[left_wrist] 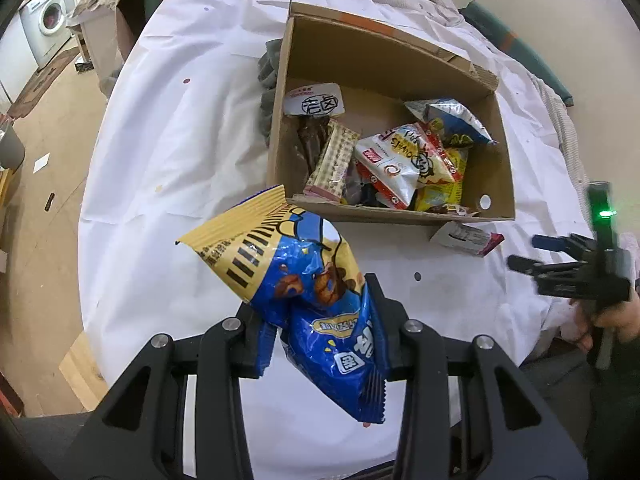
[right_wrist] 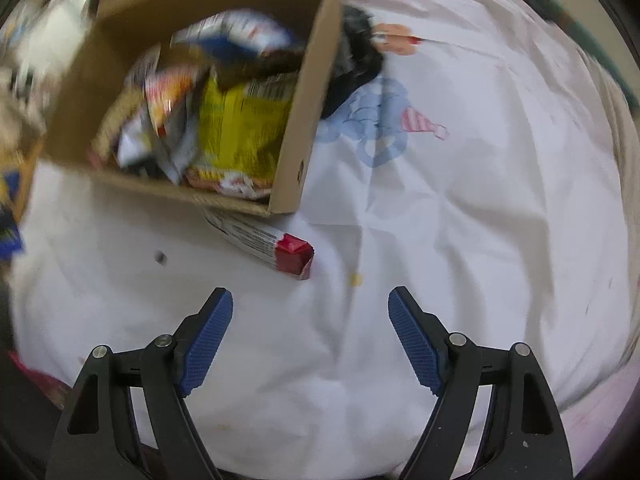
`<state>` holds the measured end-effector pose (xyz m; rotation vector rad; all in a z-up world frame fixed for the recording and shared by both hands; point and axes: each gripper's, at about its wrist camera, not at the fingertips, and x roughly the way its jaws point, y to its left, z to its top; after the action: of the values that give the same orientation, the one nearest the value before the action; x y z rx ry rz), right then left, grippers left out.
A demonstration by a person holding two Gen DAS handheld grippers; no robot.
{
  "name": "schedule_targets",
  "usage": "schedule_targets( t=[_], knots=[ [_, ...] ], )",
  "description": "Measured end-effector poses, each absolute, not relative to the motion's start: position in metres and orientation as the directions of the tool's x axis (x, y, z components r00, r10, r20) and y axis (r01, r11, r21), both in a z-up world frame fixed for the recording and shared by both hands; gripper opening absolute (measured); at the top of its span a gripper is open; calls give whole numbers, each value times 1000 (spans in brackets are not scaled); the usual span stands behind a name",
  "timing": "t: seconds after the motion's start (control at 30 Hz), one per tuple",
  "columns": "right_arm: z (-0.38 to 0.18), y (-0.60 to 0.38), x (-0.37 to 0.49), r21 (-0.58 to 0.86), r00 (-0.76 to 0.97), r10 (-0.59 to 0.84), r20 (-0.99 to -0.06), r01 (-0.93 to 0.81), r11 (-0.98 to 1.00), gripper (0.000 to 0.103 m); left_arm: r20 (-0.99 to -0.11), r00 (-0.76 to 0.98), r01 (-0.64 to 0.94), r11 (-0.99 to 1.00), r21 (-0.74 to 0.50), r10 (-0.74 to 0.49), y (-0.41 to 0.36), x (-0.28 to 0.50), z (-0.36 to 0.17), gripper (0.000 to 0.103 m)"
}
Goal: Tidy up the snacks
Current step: 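Grasp the blue-and-yellow chip bag with the left tool while the right tool grasps the white rice-cracker bar, then carry both held snacks over the box, lower them in, and open both tools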
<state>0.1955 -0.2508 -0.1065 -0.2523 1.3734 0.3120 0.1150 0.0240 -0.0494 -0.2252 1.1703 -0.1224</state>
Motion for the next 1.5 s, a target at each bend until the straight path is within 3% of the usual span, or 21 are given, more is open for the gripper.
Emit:
schedule_targets(
  t=[0.2,0.3,0.47,0.53,0.6,0.83,1.0,1.17,1.5],
  knots=[
    [-136,-234,219,-15,159,58,-986,-423,906,82,-901,374,-7,970,-242,-222,20,114,-52,35],
    [-149,-232,229,58,94,107,-990,-421,905,79,-906,364,-8,972,-235,-216,20,115,-55,35],
    [-156,-227,214,170,-11,186,-982,-470,866,56,-911,348,-28,968,-248,-223,23,117,-59,36],
    [-155,-224,205,199,-35,208,-977,-489,849,40,-910,345,-23,967,-253,-230,21,117,-59,36],
    [-152,-217,195,206,-41,215,-976,-503,839,37,-909,347,-16,967,-253,-232,19,117,-58,36],
    [-153,-186,187,126,45,175,-984,-519,845,37,-908,346,1,968,-252,-236,17,115,-56,36],
    [-162,-164,171,-54,141,36,-989,-583,811,32,-908,348,-16,967,-254,-232,22,115,-57,36],
    [-144,-160,147,-90,210,43,-977,-582,808,31,-914,337,-15,969,-245,-225,20,116,-61,36],
    [-82,-187,109,304,184,412,-892,-430,850,31,-925,345,-22,984,-175,-157,17,116,-69,36]
  ],
)
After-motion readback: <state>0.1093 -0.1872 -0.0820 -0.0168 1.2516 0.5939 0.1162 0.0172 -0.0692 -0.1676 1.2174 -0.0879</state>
